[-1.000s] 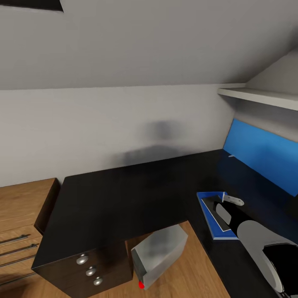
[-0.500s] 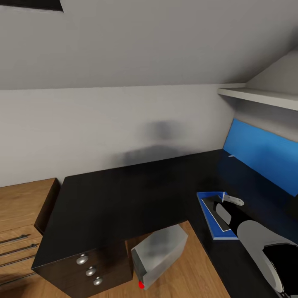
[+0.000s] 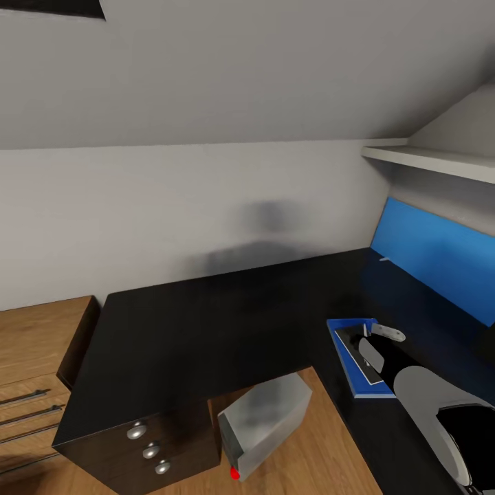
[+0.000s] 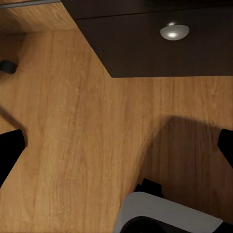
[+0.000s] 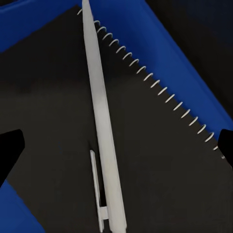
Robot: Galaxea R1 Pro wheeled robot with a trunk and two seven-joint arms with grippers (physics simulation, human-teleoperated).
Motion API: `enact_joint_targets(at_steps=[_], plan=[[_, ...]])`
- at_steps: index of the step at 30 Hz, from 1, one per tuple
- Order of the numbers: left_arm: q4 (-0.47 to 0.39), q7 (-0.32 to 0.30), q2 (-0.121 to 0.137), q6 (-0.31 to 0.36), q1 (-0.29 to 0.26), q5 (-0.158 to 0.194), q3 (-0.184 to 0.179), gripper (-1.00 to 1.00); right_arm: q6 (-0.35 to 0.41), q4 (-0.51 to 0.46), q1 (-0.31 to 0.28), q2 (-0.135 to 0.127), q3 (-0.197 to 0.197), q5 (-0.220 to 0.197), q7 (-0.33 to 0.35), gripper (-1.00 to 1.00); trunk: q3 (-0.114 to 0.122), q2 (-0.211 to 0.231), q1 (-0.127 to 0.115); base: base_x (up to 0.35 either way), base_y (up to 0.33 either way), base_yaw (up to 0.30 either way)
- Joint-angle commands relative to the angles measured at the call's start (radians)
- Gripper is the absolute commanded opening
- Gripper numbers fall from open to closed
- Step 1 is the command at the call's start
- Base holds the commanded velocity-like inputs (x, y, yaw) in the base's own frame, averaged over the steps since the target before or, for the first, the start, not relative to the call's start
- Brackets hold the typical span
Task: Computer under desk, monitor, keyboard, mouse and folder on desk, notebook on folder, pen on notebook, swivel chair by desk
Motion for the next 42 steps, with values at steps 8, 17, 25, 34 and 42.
enact_joint_targets(at_steps=[8,17,25,34,42], plan=[[0.0,0.006,0.0,-0.001,-0.001,0.004,-0.009,1.0,0.007,-0.011,0.0,-0.001,0.008,-0.007,-0.005,1.0,-0.001,-0.001,0.0,0.0,0.0,0.0],[0.0,0.005,0.0,-0.001,-0.001,0.004,-0.01,1.0,0.008,-0.058,0.0,-0.002,0.007,-0.008,-0.006,1.0,-0.001,-0.001,0.0,0.0,0.0,0.0],[0.0,0.005,0.0,0.0,-0.001,0.004,-0.01,1.0,0.056,-0.2,0.01,0.0,0.007,-0.009,-0.009,1.0,-0.001,-0.001,0.0,0.0,0.0,0.0],[0.0,0.004,0.0,0.001,-0.001,0.004,-0.01,1.0,0.174,-0.441,0.093,0.001,0.006,-0.01,-0.047,1.0,-0.001,-0.001,0.0,0.0,0.0,0.0],[0.0,0.002,0.0,0.001,-0.001,0.003,-0.01,1.0,0.234,-0.667,0.206,0.002,0.007,-0.016,-0.133,1.0,-0.001,-0.001,0.0,0.0,0.0,0.0]])
